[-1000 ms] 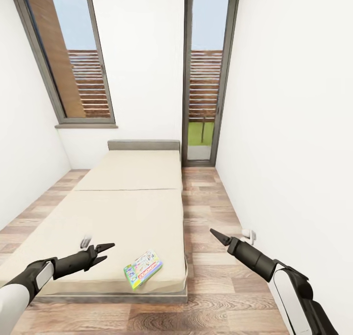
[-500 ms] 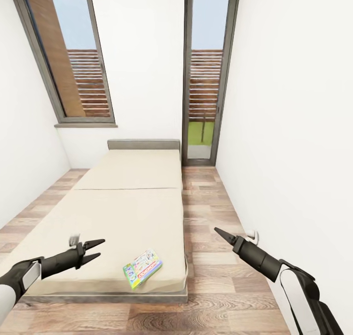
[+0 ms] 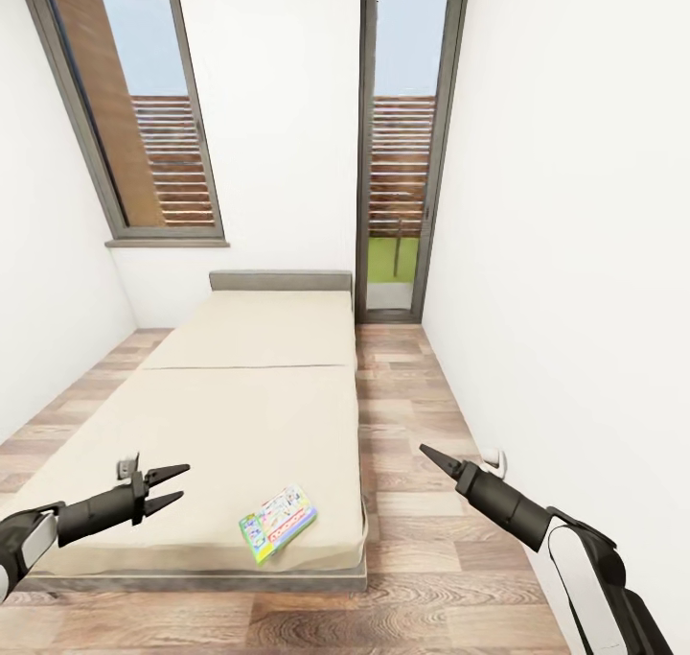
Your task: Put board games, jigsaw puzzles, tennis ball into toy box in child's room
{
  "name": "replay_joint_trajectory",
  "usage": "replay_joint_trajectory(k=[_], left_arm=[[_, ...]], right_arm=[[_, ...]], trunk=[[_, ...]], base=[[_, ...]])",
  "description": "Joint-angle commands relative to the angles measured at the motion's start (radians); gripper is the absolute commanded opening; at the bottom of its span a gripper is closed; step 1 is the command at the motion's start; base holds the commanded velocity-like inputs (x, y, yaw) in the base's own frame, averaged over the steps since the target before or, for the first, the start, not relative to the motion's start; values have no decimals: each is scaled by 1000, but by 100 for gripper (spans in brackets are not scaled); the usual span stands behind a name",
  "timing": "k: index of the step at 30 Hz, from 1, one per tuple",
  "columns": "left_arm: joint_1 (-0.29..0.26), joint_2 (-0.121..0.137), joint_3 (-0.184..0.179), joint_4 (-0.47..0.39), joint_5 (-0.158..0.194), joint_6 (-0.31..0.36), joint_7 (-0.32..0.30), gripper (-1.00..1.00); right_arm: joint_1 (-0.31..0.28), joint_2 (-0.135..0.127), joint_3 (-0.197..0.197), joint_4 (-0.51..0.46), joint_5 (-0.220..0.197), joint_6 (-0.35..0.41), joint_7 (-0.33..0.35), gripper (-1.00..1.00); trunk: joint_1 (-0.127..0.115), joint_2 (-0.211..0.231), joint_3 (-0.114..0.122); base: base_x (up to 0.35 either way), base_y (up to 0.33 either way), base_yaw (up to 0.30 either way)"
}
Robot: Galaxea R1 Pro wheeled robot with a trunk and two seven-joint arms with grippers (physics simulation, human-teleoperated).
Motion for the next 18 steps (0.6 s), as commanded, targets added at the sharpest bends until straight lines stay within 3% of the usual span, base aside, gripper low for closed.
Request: replay_joint_trajectory(k=[1,18], left_arm=[[-1,2,-3,0,6,10,-1,100],[-1,-5,-2,0,6,7,12,100]], right_arm=[[-1,0,-1,0,-3,6,1,100],[2,0,-1,-10,-2,6,7,100]], trunk=[[4,-8,-4],[69,-127,-58]], base=[[0,0,0],[0,0,0]])
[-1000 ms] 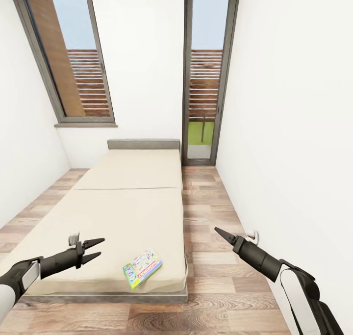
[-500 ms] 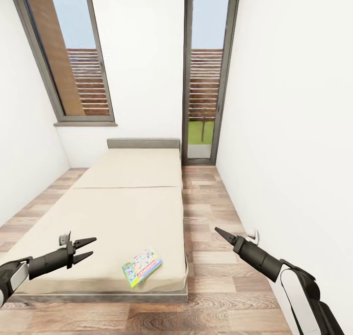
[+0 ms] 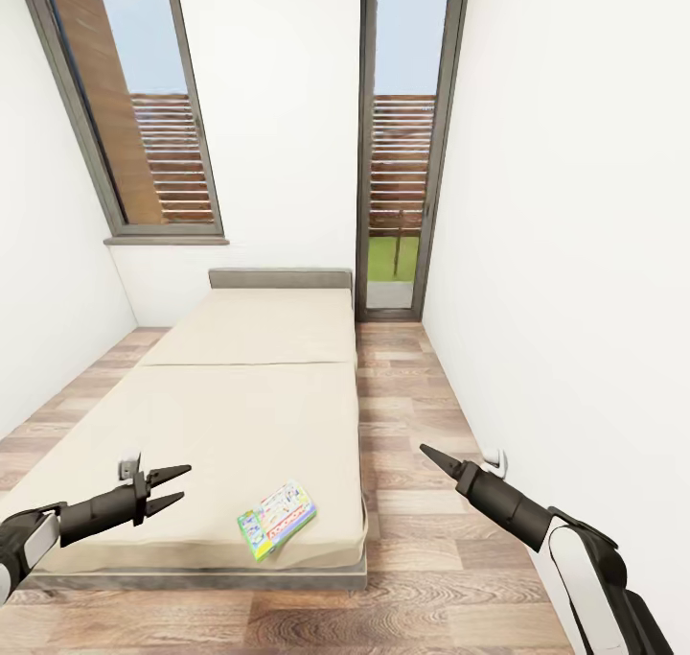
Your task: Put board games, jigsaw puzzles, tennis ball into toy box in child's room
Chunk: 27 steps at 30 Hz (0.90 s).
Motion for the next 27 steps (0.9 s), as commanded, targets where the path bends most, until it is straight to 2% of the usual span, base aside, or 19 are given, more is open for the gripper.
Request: replay_joint_trajectory(k=[1,7,9,14,16,20,23,27], left_arm=[[-1,0,-3,0,6,9,-1,100],[-1,-3,-2,0,6,5,8,100],[-1,-4,-2,0,6,4,29,100],[-1,-33,-1,0,6,1,119,100],[-1,-39,-1,0,6,-6,135,100],[-1,-48,-2,1,9,-49,159,100],[-1,-56,-2,2,9,-63,163,100],[-1,-83,-2,2,8,-69,165,100]], right_arm=[[-1,0,-1,0,-4,7,1,100],[2,1,0,-3,-4,3,7,100],[3,1,0,-5,-5,3,13,100],[11,0,0,-61,-5,9,52,100],[13,0,-5,-73,-5,15,71,100],[14,1,-59,-90,-6,104,151,100],[15,3,-100,-93,-6,155,181,100],[14,5,-118,-94,-7,174,191,100]], trunk=[[4,-8,-4],[27,-50,-23],[35,-64,-29],[54,-99,-45],[61,-113,-51],[77,-141,-64],[88,-162,-73],[104,-190,-86]], base=[[0,0,0],[0,0,0],[0,0,0],[0,0,0],[0,0,0],[0,0,0],[0,0,0],[0,0,0]])
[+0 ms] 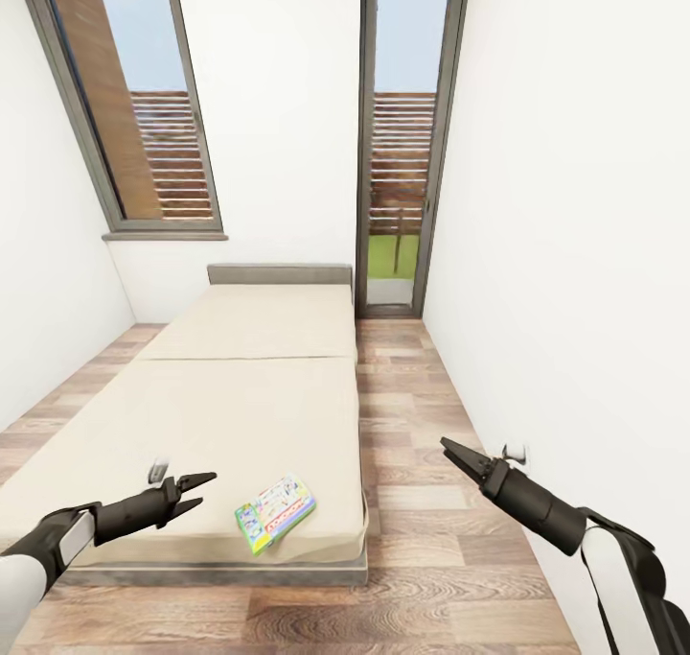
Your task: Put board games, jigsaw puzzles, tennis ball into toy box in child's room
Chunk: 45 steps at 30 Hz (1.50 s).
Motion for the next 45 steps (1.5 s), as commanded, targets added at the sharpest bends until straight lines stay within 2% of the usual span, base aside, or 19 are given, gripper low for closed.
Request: replay_joint_trajectory(k=[1,5,9,25,45], left_arm=[[-1,-4,-2,0,6,8,-1,100],[-1,-15,-3,0,5,8,-1,100],[-1,-10,-3,0,5,11,-6,100],[-1,37,-2,0,8,18,-24,100],[-1,39,-3,0,8,24,-21,100]], right_arm=[[-1,0,-2,0,0,6,4,100],[-1,1,-6,0,0,10,5,100],[-1,1,-8,0,1,10,6,100],[-2,3,-9,1,2,4,3,100],[-2,6,-9,4,6,1,1,100]], trunk=[[4,-8,-4],[19,-36,-17],[35,-64,-29],[96,-176,-79],[173,-316,-142]], base=[[0,0,0],[0,0,0],[0,0,0],[0,0,0],[0,0,0]])
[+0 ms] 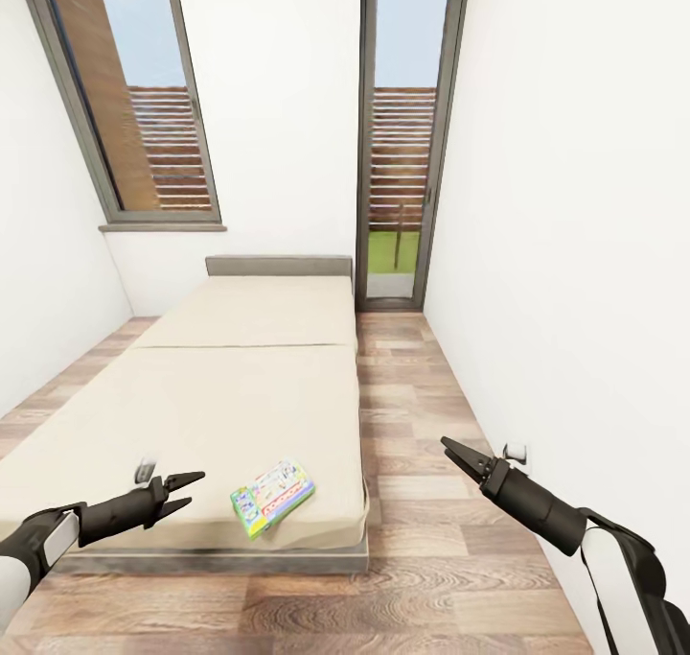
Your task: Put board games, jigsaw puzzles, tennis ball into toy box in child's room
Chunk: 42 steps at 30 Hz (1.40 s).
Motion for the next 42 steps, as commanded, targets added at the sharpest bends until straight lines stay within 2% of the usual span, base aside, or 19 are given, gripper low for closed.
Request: replay_joint_trajectory(k=[1,42], left_arm=[[-1,0,-2,0,6,9,-1,100],[-1,-8,-3,0,4,8,4,100]], right_arm=[[-1,0,-1,0,0,5,3,100],[-2,2,-1,2,6,4,1,100]], trunk=[[4,-8,-4],[161,-295,-133]], base=[[0,0,0],[0,0,0]])
